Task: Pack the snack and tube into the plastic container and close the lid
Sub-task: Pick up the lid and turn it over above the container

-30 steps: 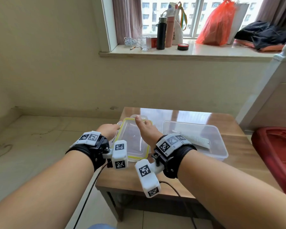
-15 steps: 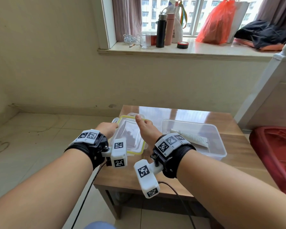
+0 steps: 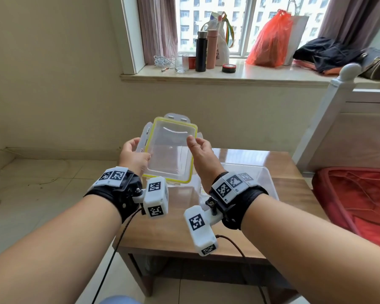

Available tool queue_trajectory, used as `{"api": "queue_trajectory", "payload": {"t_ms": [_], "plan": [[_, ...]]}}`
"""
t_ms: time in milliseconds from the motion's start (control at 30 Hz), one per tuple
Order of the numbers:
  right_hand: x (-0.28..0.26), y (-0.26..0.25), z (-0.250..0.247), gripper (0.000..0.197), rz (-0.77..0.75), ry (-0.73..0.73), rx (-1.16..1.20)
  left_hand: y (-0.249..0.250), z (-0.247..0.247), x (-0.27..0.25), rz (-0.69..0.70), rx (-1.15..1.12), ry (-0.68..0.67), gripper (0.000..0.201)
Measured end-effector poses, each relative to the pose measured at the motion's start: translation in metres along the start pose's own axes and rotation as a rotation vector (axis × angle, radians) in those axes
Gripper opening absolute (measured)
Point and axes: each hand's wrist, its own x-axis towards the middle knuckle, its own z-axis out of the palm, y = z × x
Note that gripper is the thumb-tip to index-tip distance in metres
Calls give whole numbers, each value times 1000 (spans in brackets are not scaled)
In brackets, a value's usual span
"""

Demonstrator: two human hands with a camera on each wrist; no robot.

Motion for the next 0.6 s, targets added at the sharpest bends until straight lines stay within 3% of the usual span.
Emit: {"api": "queue_trajectory", "payload": {"t_ms": [167,267,400,600], "plan": [[-4,-20,-34,53,-45,33,8,29,26,-17,117,-281,-78,41],[-8,-22,-48,45,-23,44,1,39,43,-30,260,-234,-124,39],[-15,-24,-63,45,66,-55,110,37,60,-53,440,-114,-208,32],[-16,-31,-91,69,103,-70,332,39,74,-80,666,69,-391,37]]}}
